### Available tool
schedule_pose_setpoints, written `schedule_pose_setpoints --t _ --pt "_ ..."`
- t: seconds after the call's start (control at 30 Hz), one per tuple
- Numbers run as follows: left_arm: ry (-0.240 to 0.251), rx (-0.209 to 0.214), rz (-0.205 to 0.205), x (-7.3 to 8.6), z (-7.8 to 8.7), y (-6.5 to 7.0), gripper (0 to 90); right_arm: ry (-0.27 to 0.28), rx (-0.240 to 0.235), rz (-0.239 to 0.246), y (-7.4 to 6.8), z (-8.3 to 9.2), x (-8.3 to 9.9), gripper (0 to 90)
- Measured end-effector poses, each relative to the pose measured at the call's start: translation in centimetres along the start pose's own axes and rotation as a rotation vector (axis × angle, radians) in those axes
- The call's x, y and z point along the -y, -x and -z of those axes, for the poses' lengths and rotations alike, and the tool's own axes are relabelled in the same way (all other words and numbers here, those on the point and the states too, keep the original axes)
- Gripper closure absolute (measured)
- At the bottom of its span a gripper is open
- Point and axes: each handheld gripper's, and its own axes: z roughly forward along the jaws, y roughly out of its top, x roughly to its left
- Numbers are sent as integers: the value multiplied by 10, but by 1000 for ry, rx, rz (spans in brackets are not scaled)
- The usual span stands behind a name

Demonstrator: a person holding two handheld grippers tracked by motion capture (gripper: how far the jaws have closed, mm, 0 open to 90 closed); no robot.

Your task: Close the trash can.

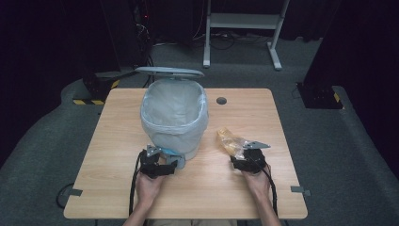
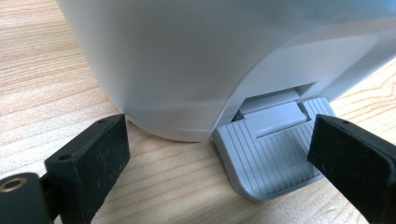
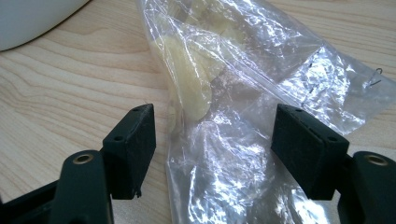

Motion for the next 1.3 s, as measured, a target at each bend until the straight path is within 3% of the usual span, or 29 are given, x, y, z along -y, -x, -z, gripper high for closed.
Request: schedule_pose_setpoints --t 0.13,0.7,1.3 --pt "0 0 0 0 0 0 56 4 51 48 -4 0 2 372" --pt "2 -1 -1 0 0 0 56 44 63 69 -7 4 8 804" --pt "3 -4 -3 0 0 -1 56 41 69 79 -7 5 7 878"
